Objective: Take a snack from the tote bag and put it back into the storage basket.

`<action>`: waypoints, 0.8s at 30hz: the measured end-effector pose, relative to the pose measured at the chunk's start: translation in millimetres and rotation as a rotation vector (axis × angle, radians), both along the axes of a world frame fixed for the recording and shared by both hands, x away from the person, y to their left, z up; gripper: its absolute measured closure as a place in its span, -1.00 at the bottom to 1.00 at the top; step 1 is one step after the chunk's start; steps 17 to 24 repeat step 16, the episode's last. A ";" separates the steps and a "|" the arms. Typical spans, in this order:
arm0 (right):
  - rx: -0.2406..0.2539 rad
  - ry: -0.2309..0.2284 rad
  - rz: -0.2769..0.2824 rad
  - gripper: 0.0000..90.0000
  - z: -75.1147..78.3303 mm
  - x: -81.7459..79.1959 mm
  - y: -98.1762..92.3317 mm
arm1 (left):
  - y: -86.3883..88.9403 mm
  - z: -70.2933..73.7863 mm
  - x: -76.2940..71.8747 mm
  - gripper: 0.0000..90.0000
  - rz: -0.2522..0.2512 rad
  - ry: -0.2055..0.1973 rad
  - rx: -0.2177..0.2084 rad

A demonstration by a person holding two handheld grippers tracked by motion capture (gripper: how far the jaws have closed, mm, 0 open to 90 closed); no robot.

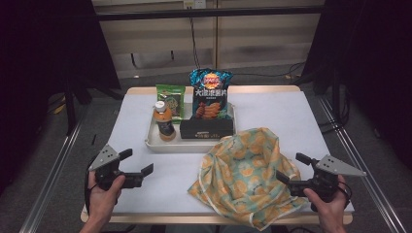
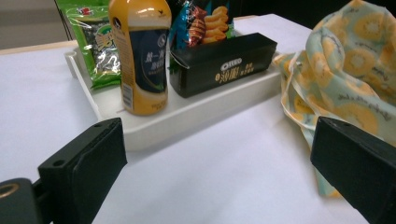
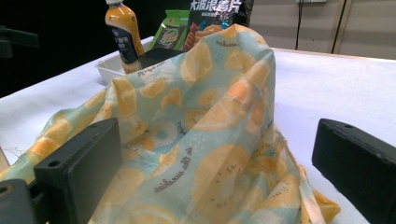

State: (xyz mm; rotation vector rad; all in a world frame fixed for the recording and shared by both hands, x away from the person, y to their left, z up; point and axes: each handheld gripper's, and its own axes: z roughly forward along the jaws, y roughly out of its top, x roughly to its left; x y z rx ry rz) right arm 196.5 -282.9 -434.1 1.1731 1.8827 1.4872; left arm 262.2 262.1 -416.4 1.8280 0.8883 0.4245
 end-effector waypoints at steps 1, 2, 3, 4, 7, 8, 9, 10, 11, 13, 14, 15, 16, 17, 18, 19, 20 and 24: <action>0.010 0.001 -0.003 -0.97 0.0 -0.3 -0.1 | 0.1 -0.8 -3.5 -0.93 0.002 0.000 0.002; 0.008 0.003 -0.004 -0.97 -0.3 -0.2 -0.6 | 0.5 -1.6 -5.7 -0.93 -0.008 -0.005 0.009; 0.004 0.004 -0.003 -0.97 -0.7 0.1 -0.9 | 0.0 -2.4 -7.6 -0.93 -0.003 -0.008 0.008; 0.006 0.003 -0.002 -0.97 -0.9 0.4 -0.8 | -0.2 -3.6 -9.4 -0.93 -0.007 -0.013 0.008; -0.001 0.002 -0.005 -0.97 -1.0 0.3 -1.0 | -0.9 -9.3 -14.1 -0.94 -0.016 -0.013 0.014; -0.001 0.003 -0.004 -0.97 -1.0 0.2 -0.9 | -0.4 -12.6 -15.9 -0.94 -0.024 -0.014 0.008; -0.002 0.004 -0.005 -0.97 -1.0 0.1 -1.0 | -0.2 -15.0 -17.0 -0.94 -0.033 -0.010 0.009; -0.004 0.003 -0.004 -0.97 -1.0 0.1 -1.1 | 0.5 -16.6 -18.2 -0.94 -0.042 -0.005 0.017; -0.005 0.003 -0.005 -0.97 -1.1 0.0 -1.2 | 1.2 -17.5 -20.0 -0.94 -0.037 -0.010 0.025; -0.002 0.003 -0.004 -0.97 -1.0 -0.1 -1.5 | 3.4 -19.1 -20.5 -0.94 -0.032 -0.007 0.038; -0.004 0.001 -0.009 -0.97 -1.3 0.3 -2.1 | 3.7 -19.6 -19.9 -0.94 -0.025 -0.007 0.033; -0.005 0.002 -0.010 -0.97 -1.3 0.6 -2.4 | 4.2 -19.6 -19.4 -0.94 -0.020 -0.009 0.032; -0.006 0.003 -0.010 -0.97 -1.1 0.8 -2.8 | 5.1 -19.2 -19.0 -0.94 -0.015 -0.008 0.040; -0.006 0.003 -0.010 -0.97 -1.1 0.8 -2.8 | 5.1 -19.2 -19.0 -0.94 -0.015 -0.008 0.040; -0.006 0.003 -0.010 -0.97 -1.1 0.8 -2.8 | 5.1 -19.2 -19.0 -0.94 -0.015 -0.008 0.040; -0.006 0.003 -0.010 -0.97 -1.1 0.8 -2.8 | 5.1 -19.2 -19.0 -0.94 -0.015 -0.008 0.040; -0.006 0.003 -0.010 -0.97 -1.1 0.8 -2.8 | 5.1 -19.2 -19.0 -0.94 -0.015 -0.008 0.040; -0.006 0.003 -0.010 -0.97 -1.1 0.8 -2.8 | 5.1 -19.2 -19.0 -0.94 -0.015 -0.008 0.040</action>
